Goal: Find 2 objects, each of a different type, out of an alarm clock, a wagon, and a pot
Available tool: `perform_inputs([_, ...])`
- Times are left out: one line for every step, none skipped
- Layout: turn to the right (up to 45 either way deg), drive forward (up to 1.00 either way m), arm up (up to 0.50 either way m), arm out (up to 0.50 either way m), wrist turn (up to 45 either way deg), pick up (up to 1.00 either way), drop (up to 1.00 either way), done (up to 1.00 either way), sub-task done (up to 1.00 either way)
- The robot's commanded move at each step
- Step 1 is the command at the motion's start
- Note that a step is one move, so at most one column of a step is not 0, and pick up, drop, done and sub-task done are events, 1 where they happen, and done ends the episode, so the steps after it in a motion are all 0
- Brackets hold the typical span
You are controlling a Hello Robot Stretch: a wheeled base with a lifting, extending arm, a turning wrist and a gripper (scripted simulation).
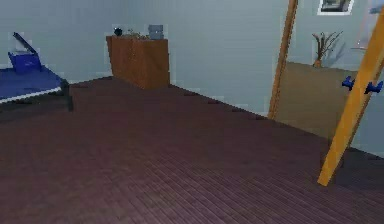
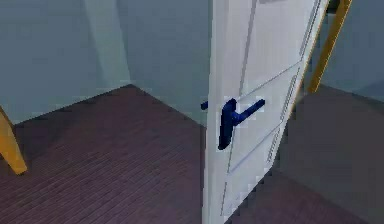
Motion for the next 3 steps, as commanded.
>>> perform_inputs([-45.0, 0.00, 0.00, 0.00, 0.0, 0.00, 0.00, 0.00, 0.00])
perform_inputs([-6.0, 0.00, 0.00, 0.00, 0.0, 0.00, 0.00, 0.00, 0.00])
perform_inputs([0.0, 0.70, 0.00, 0.00, 0.0, 0.00, 0.00, 0.00, 0.00])
